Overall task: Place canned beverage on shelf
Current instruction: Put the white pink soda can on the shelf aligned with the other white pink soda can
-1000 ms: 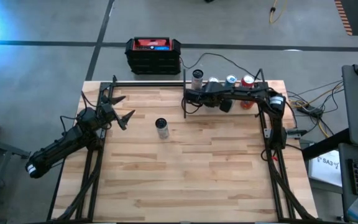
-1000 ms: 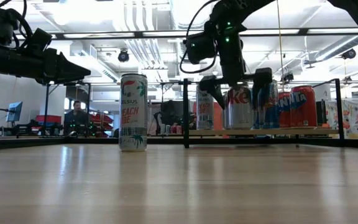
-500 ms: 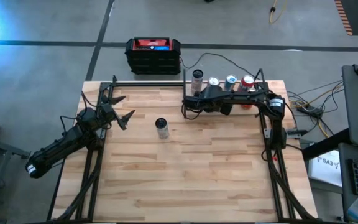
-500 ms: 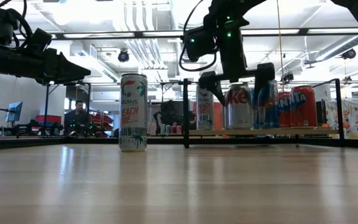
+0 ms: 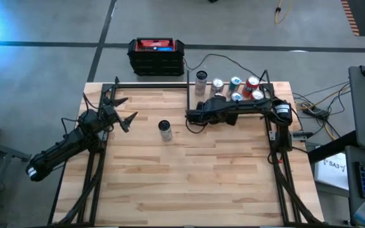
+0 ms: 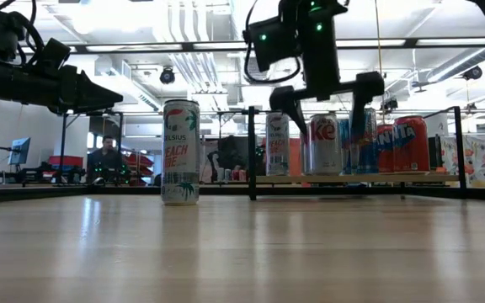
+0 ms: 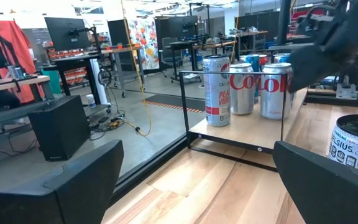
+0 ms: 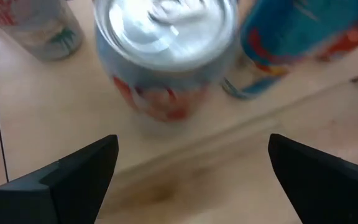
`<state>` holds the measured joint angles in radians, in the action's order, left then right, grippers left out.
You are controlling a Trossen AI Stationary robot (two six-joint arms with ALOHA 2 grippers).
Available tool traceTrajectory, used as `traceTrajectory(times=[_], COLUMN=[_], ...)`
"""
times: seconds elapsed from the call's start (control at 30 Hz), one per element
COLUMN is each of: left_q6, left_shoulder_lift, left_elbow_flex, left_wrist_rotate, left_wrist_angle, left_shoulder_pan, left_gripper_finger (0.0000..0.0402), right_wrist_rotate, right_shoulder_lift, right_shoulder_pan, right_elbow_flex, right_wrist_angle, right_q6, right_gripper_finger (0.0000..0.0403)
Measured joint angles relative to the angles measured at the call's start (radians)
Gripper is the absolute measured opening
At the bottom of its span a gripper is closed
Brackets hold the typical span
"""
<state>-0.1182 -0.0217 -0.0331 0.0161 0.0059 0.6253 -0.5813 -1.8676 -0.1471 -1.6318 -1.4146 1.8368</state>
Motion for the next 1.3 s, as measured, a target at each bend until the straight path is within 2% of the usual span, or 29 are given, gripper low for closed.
traceTrajectory(times=[0.23,0.47,0.63,0.8,0.9,1.03,1.3], left_q6=[0.0,0.0,0.0,0.0,0.0,0.0,0.0], left_shoulder_lift=[0.0,0.0,0.0,0.0,0.0,0.0,0.0], left_elbow_flex=[0.0,0.0,0.0,0.0,0.0,0.0,0.0], left_wrist_rotate=[0.0,0.0,0.0,0.0,0.0,0.0,0.0], left_wrist_angle=[0.0,0.0,0.0,0.0,0.0,0.0,0.0], left_shoulder_pan=[0.0,0.0,0.0,0.0,0.0,0.0,0.0], left_gripper_finger=[0.0398,0.0398,0.0398,0.0398,0.0398,0.0398,0.0398], right_wrist_rotate=[0.088,0.291,0.443,0.441,0.364,0.254,0.243], right_shoulder_lift=[0.023,0.052,0.053,0.053,0.053,0.023,-0.092], right_shoulder_pan=[0.055,0.105,0.161,0.223,0.255,0.281,0.279], right_elbow_flex=[0.0,-0.003,-0.082,-0.187,-0.236,-0.289,-0.404], right_wrist_angle=[-0.027,0.055,0.186,0.301,0.366,0.404,0.39], right_q6=[0.066,0.104,0.143,0.137,0.094,-0.005,-0.311], right_gripper_finger=[0.04,0.04,0.04,0.04,0.04,0.04,0.04])
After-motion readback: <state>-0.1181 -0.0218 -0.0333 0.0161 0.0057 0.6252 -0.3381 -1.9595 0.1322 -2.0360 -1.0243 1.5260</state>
